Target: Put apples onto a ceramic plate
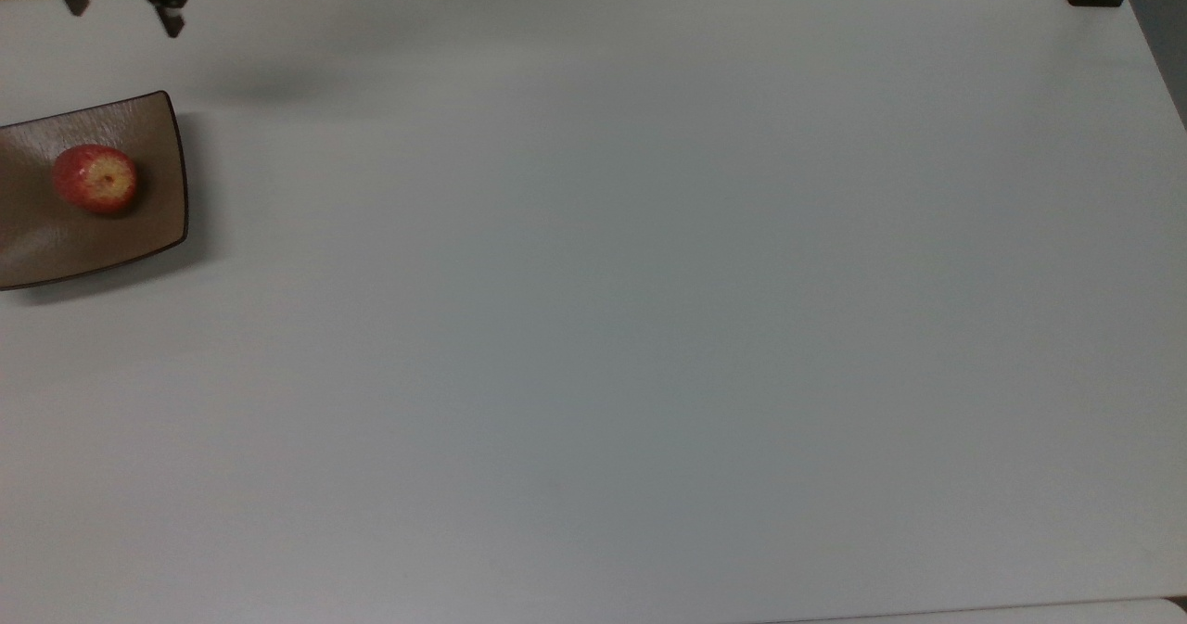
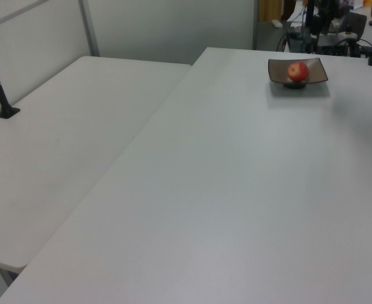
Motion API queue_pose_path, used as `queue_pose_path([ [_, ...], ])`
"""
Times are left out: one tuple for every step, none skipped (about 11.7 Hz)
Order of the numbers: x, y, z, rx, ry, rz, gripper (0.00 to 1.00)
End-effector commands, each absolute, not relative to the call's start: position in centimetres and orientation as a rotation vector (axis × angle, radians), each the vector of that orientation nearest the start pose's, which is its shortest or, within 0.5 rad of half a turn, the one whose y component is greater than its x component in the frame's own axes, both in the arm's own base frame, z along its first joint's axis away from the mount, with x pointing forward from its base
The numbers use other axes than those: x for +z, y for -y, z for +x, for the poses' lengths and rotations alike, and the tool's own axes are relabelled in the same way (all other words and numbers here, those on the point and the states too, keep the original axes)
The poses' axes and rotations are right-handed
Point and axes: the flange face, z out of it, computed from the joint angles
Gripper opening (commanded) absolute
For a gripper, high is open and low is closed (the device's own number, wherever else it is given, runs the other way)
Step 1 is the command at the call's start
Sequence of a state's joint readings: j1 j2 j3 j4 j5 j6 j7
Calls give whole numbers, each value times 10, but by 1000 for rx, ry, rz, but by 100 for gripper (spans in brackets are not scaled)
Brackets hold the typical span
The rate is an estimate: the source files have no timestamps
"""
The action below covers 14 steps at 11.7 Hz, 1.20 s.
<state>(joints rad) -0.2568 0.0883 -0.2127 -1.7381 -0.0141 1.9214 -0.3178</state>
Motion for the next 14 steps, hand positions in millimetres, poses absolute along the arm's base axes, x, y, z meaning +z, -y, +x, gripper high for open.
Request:
queue_pose_path([
  [566,209,524,-112,-284,-3107,100],
  [574,189,519,-65,-244,-3089,100],
  [580,162,519,-18,-190,-3067,100],
  [584,143,519,-16,-208,-3049,100],
  [587,120,524,-21,-206,-3045,100],
  [587,89,530,-22,-165,-3051,100],
  [584,62,534,-13,-141,-3056,100],
  [577,42,536,7,-102,-3061,100],
  [570,19,537,28,-44,-3068,100],
  [565,3,538,31,3,-3079,100],
  [562,-11,541,-10,42,-3084,100],
  [558,-14,546,-36,52,-3084,100],
  [558,-16,547,-45,64,-3093,100],
  [558,-13,549,-79,77,-3130,100],
])
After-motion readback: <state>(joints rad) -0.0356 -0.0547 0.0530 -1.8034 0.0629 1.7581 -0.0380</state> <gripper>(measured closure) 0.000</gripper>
